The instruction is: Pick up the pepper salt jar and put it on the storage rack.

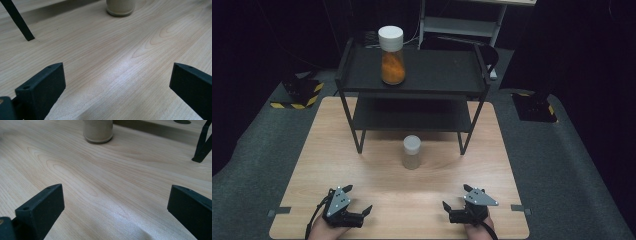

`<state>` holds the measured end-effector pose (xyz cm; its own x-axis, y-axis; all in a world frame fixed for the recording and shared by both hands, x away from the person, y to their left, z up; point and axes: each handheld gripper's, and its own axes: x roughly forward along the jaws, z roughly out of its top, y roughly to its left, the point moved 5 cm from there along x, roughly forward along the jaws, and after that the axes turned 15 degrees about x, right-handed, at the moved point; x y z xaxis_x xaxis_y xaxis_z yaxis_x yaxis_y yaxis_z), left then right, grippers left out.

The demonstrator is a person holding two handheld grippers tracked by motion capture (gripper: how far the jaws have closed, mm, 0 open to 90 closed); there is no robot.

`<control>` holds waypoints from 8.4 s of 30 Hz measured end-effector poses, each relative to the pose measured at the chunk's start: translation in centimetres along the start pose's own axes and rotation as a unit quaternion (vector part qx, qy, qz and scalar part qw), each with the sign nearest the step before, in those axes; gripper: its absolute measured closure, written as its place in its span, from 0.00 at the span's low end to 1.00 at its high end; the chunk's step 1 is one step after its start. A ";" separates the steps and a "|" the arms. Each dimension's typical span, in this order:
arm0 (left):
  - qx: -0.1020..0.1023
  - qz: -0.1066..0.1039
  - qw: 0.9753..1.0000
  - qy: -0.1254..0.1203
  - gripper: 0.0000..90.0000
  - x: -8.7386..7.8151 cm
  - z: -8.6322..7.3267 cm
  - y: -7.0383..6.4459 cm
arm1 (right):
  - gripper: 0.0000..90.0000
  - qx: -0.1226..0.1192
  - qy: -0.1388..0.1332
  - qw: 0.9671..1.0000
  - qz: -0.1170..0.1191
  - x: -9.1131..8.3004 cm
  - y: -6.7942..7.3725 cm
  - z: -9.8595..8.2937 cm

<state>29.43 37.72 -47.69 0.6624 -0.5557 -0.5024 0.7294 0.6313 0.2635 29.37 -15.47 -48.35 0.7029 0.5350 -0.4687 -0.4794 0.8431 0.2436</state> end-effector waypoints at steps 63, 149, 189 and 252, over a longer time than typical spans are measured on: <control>0.001 -0.008 1.000 0.000 0.01 -0.1 -0.1 0.2 | 0.00 -0.010 -0.061 0.998 0.017 6.3 4.4 7.7; -0.005 -0.001 1.000 -0.002 0.01 -0.3 -0.3 0.2 | 0.38 -0.006 -0.094 0.994 0.048 10.8 4.2 10.0; 0.002 -0.007 1.000 0.000 0.01 -0.2 -0.1 0.0 | 0.38 -0.002 -0.165 0.986 0.003 -0.4 2.6 8.8; -0.001 -0.011 1.000 0.001 0.01 -0.2 -0.1 0.1 | 0.38 -0.014 -0.231 0.973 0.007 -6.5 5.8 21.5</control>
<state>29.36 37.98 -47.65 0.6460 -0.5688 -0.5090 0.7433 0.6204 0.2502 33.35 -12.94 -25.64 0.8543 0.5187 -0.0331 -0.5000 0.8376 0.2201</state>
